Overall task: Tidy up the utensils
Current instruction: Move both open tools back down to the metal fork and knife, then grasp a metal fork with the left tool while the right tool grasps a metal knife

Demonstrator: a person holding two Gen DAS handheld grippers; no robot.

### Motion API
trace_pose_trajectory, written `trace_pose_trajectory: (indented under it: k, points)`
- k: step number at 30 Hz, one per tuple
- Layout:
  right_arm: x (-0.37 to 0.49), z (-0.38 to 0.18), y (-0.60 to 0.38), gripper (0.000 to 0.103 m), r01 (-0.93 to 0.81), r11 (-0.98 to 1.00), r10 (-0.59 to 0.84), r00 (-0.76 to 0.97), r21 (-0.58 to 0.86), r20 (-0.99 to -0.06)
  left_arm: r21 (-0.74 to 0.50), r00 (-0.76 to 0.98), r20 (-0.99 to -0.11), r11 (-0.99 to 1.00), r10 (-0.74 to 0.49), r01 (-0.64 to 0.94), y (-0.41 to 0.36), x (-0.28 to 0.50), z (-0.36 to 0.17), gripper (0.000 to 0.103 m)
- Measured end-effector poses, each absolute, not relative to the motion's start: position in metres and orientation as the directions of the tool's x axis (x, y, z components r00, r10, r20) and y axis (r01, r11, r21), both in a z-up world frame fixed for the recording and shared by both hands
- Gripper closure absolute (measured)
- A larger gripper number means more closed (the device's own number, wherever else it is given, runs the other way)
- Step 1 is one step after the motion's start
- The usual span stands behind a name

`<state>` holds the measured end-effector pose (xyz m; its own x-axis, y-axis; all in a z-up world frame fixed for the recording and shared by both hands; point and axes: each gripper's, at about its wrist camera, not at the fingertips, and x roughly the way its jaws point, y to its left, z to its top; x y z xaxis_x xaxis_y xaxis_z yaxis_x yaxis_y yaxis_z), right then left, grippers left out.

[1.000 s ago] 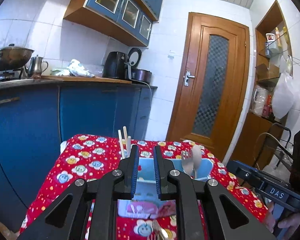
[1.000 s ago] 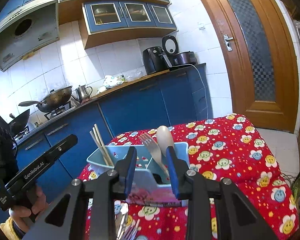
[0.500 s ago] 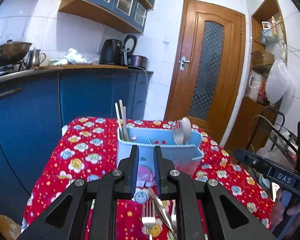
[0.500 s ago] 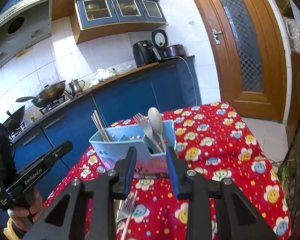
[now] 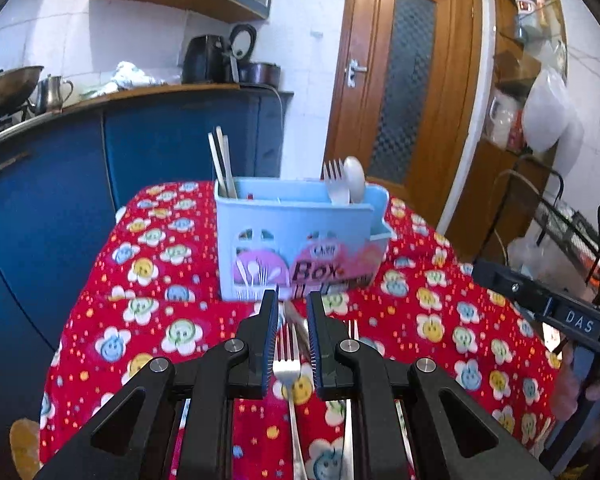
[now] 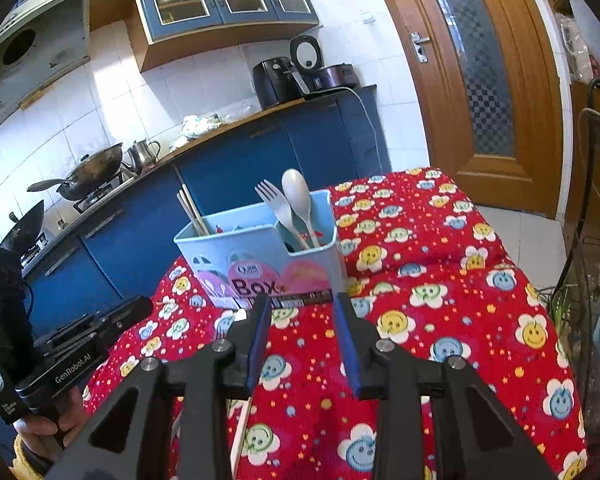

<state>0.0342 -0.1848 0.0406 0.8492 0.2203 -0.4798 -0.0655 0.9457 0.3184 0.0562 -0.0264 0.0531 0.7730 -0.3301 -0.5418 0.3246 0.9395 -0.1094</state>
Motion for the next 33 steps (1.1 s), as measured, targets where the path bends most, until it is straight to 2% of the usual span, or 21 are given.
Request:
trace_pose_trajectory:
  k: [10, 20, 27, 28, 29, 33]
  points:
    - [0.032, 0.021, -0.194, 0.065, -0.041, 0.931, 0.238, 0.820, 0.361, -0.520, -0.063, 0.709, -0.645, 0.944, -0.285, 0.323, -0.037, 0.058, 0.030, 0.089]
    - [0.031, 0.007, -0.200, 0.065, -0.033, 0.923, 0.253, 0.801, 0.382, -0.543, -0.094, 0.584, -0.769, 0.949, -0.262, 0.302, -0.042, 0.070, 0.000, 0.089]
    - [0.031, 0.001, -0.205, 0.065, -0.027, 0.916, 0.263, 0.794, 0.401, -0.548, -0.072, 0.525, -0.818, 0.948, -0.233, 0.309, -0.046, 0.073, -0.009, 0.089]
    - [0.031, 0.000, -0.206, 0.065, -0.027, 0.914, 0.265, 0.793, 0.404, -0.548, -0.076, 0.510, -0.828, 0.948, -0.233, 0.309, -0.046, 0.074, -0.011, 0.089]
    - [0.031, -0.001, -0.207, 0.065, -0.027, 0.914, 0.267, 0.793, 0.406, -0.548, -0.083, 0.486, -0.843, 0.949, -0.230, 0.305, -0.047, 0.075, -0.014, 0.093]
    - [0.030, -0.001, -0.208, 0.065, -0.027, 0.912, 0.269, 0.793, 0.408, -0.547, -0.071, 0.466, -0.859, 0.951, -0.212, 0.302, -0.050, 0.079, -0.015, 0.095]
